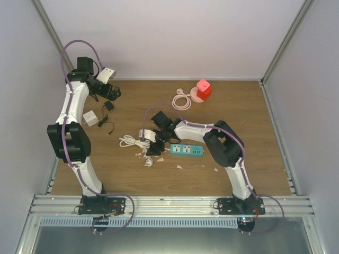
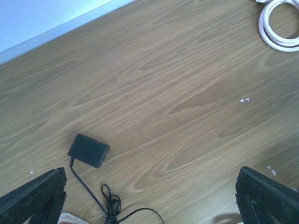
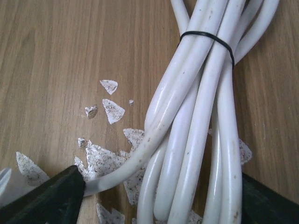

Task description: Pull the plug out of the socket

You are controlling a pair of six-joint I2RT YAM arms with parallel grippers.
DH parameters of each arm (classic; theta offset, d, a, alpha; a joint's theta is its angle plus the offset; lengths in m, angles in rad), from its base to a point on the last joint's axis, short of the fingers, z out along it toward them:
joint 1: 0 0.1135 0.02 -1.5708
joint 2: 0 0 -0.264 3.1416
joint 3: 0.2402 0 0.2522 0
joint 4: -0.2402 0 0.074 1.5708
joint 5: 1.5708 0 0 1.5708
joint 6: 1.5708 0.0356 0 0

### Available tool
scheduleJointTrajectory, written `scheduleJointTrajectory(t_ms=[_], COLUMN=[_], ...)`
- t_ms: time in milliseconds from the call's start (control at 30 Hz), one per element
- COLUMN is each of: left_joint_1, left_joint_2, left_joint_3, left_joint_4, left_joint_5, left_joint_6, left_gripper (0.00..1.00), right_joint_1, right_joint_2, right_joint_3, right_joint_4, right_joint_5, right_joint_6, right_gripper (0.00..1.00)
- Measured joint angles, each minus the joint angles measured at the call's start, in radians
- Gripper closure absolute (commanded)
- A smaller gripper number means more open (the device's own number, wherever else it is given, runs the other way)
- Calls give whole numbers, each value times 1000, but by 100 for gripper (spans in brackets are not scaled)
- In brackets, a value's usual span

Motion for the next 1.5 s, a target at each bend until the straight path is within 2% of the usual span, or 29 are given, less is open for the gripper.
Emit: scheduleJointTrajectory(t_ms=[233,467,633,867,1033,1500], left_joint_1=[-1,-1,-1,-1,-1,-3], left_joint_2=[0,0,0,0,0,5], left_joint_3=[0,0,0,2,8,68], left_joint_4=[3,3,4,7,9,12], left_joint_5=[-4,-4,-7,-7,-7,-6], left_joint_6=[1,2,6,10,14,27], left_gripper=[1,1,1,1,1,1], right_joint_1=[-35,-138,-198,-294,-388,-776], right_joint_2=[-81,-160,-214,-251,-269,-293], right_joint_3=[-133,-255,-333,-383,-407,-432], right_joint_4=[50,67,76,66,58,14], right_joint_5=[42,72,75,58,50,43], right_joint_6=[-24,-81,-110,-143,-169,-202], right_gripper=[52,61,76,88,93,95])
